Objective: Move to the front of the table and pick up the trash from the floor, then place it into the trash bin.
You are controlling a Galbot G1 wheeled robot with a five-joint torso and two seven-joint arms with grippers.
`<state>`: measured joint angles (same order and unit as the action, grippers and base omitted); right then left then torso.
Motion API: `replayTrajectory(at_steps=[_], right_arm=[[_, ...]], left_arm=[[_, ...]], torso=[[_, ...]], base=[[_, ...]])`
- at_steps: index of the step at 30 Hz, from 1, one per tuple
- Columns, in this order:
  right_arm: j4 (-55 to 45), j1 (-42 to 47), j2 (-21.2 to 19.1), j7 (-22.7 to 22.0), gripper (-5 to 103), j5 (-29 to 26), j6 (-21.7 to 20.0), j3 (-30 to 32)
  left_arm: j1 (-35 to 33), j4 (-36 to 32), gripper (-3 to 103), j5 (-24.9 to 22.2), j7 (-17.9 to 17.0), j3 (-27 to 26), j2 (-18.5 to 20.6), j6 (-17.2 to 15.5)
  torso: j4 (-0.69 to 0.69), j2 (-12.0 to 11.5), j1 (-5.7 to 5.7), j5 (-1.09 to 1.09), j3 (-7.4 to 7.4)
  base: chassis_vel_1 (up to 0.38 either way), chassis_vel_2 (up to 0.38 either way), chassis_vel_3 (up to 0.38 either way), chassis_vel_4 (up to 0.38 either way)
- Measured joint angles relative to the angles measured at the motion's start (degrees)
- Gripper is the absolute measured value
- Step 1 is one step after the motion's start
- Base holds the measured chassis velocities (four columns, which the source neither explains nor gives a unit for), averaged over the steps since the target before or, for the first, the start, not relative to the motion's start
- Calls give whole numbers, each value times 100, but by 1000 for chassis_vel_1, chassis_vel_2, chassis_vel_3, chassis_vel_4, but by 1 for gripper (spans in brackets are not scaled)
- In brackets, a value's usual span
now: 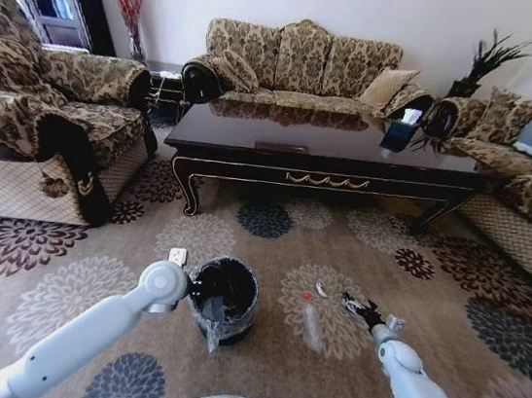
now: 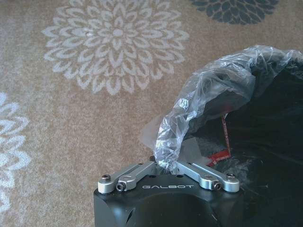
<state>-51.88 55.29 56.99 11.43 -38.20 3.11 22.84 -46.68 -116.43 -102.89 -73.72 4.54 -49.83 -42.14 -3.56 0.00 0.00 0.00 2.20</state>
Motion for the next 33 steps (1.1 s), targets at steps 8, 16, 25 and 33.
replayTrajectory(at_steps=[8, 16, 25, 33], right_arm=[[893, -550, 150, 128, 100, 234, 102, -259], [1540, -1059, 244, 239, 100, 219, 122, -418], [2066, -1454, 377, 291, 100, 449, 139, -492], [2223, -1541, 430, 298, 95, 527, 145, -510]], left_arm=[[-93, -131, 0, -89, 2, -86, 27, 0], [-136, -134, 0, -83, 1, -122, 27, 0], [-156, -126, 0, -86, 4, -162, 4, 0], [-245, -122, 0, -53, 26, -228, -28, 0]], torso=[[0, 0, 0, -1, -1], [1, 0, 0, 0, 0], [1, 0, 0, 0, 0], [1, 0, 0, 0, 0]], base=[[0, 0, 0, 0], [0, 0, 0, 0], [0, 0, 0, 0], [0, 0, 0, 0]])
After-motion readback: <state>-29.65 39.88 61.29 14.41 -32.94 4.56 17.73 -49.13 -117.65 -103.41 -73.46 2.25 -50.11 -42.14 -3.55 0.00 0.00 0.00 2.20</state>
